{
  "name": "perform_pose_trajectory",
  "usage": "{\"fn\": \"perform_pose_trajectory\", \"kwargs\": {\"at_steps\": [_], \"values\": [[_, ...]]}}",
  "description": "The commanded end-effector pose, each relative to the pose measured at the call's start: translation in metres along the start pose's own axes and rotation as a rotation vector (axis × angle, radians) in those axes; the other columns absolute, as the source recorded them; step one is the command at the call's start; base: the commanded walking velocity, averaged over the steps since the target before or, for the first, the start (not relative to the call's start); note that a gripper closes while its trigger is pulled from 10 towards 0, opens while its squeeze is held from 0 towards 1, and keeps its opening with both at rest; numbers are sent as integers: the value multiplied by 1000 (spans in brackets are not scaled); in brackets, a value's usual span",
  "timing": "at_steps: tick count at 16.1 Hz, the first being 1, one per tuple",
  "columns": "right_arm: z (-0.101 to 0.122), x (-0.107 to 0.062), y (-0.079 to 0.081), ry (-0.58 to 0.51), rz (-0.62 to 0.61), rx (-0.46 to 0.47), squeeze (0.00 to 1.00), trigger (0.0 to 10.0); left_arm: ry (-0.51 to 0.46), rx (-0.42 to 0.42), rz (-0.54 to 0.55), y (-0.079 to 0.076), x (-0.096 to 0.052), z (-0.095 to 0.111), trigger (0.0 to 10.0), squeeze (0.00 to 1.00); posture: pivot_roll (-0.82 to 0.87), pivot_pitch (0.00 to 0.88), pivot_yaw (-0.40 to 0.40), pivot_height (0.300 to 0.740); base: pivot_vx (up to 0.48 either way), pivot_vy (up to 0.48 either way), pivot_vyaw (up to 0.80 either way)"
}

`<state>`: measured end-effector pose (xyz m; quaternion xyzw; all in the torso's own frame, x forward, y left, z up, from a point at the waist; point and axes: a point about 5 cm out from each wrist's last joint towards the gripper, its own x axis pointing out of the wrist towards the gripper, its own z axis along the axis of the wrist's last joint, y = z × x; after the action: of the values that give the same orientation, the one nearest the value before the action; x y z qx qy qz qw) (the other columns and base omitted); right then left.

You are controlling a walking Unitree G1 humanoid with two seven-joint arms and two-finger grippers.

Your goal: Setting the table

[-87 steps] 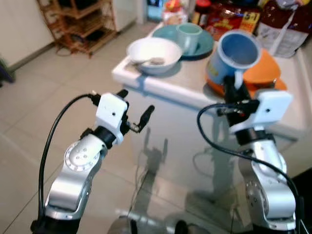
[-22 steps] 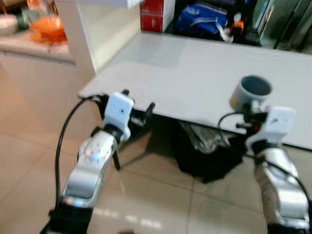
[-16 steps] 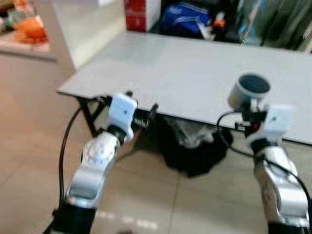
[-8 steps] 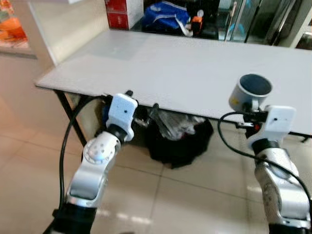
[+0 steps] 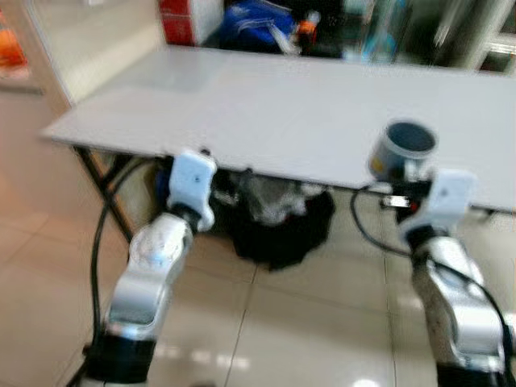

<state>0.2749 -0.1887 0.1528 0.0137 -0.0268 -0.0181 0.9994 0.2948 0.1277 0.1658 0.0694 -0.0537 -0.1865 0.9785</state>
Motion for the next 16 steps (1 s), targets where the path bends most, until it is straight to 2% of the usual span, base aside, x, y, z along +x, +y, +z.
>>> {"fn": "perform_pose_trajectory", "kwargs": {"at_steps": [1, 6, 16], "values": [[8, 0, -5, -25, -21, -8, 0, 10000, -28, 0, -21, -3, 3, 9, 10000, 0, 80, 0, 19, 740, 480, 0, -788], [7, 1, -3, -17, -21, 0, 0, 10000, -25, 0, -32, -3, 3, 10, 10000, 0, 84, 0, 22, 740, 462, 0, -755], [7, 4, 10, -20, 85, -16, 0, 10000, -16, 7, -27, -1, -2, 11, 10000, 0, 109, 12, 11, 740, 417, 0, 0]]}}
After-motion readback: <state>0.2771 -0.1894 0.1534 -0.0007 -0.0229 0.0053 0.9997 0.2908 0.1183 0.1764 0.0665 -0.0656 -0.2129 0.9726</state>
